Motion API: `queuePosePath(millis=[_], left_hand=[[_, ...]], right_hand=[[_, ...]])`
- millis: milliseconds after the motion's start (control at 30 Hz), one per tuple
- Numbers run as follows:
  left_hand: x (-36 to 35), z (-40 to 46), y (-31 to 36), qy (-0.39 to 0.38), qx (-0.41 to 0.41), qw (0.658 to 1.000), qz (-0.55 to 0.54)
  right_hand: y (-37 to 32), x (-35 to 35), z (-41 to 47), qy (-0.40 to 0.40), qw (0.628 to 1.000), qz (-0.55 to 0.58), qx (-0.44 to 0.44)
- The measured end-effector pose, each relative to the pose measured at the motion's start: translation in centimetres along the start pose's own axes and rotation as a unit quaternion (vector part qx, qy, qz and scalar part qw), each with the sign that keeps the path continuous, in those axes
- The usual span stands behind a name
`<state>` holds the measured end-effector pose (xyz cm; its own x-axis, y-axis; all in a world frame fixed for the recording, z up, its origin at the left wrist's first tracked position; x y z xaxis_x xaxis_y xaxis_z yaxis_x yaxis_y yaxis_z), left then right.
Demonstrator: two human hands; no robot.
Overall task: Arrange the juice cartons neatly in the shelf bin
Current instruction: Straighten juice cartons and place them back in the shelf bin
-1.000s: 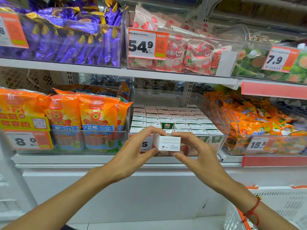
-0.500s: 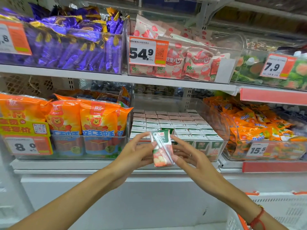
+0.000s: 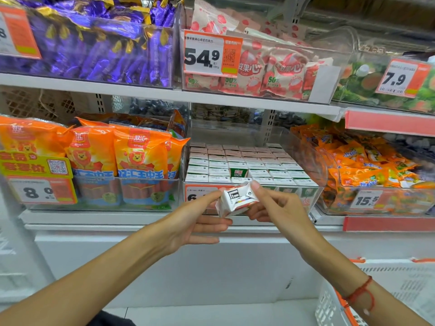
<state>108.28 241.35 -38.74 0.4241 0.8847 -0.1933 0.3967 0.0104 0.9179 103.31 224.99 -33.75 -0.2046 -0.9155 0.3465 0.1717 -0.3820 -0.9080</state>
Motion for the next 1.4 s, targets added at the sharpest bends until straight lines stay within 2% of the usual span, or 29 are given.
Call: queuePosePath(millis=[167, 267, 333, 433, 533, 667, 800, 933, 1000, 1133, 1233, 1400], left_hand=[[0.1, -0.1, 0.3, 0.01, -0.016, 1.0, 0.01], [0.4, -0.1, 1.5, 0.033, -0.089, 0.995, -0.012], [0.7, -0.3, 2.3, 0.054, -0.14, 0.989, -0.014], [0.4, -0.8, 3.2, 0.056, -0.206, 0.977, -0.013], [0.2, -1.2, 3.9, 0.058, -0.237, 0.97, 0.017], [0.6, -1.4, 4.0, 0.073, -0.197, 0.976, 0.056], [0.0, -1.6, 3.4, 0.041, -0.153, 0.986, 0.043], [-0.1, -1.0, 2.3, 0.059, -0.141, 0.988, -0.017], [0.1, -0.6, 1.9, 0.072, -0.138, 0.987, -0.033], [0.2, -0.5, 2.4, 0.068, -0.172, 0.983, -0.02], [-0.3, -0.9, 3.2, 0.049, -0.213, 0.976, 0.002], [-1.2, -0.9, 2.4, 0.042, -0.2, 0.978, -0.039]], right_hand=[[0.2, -0.1, -0.1, -0.042, 0.999, 0.002, -0.027], [0.6, -0.8, -0.5, -0.139, 0.986, 0.053, -0.078], [0.5, -1.2, -0.9, -0.164, 0.978, 0.092, -0.09], [0.2, -1.3, -0.9, -0.124, 0.986, 0.094, -0.06], [0.2, -1.2, -0.8, -0.088, 0.993, 0.069, -0.039], [-0.1, -1.0, -0.8, -0.023, 1.0, -0.011, 0.005], [-0.6, -0.6, -0.9, 0.036, 0.986, -0.13, 0.094], [-1.2, -1.9, -1.3, 0.026, 0.956, -0.229, 0.182], [-0.9, -2.2, -1.1, 0.009, 0.958, -0.228, 0.175], [0.9, -1.7, -0.3, -0.057, 0.99, -0.119, 0.046], [1.3, -2.0, -0.3, -0.095, 0.992, -0.078, 0.018], [1.3, -1.4, -0.1, 0.0, 0.999, -0.039, 0.03]])
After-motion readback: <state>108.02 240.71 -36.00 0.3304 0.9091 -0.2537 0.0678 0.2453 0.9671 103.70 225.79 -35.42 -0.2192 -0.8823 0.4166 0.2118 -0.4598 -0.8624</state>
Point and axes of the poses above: each hand's wrist, its own z-axis towards the middle knuckle, its own x-axis out of the back of the hand, y = z × x, the point moved 6 cm from there along z, towards the middle knuckle, and after that the axes turned 5 degrees about -z, right-handed, at the moved point
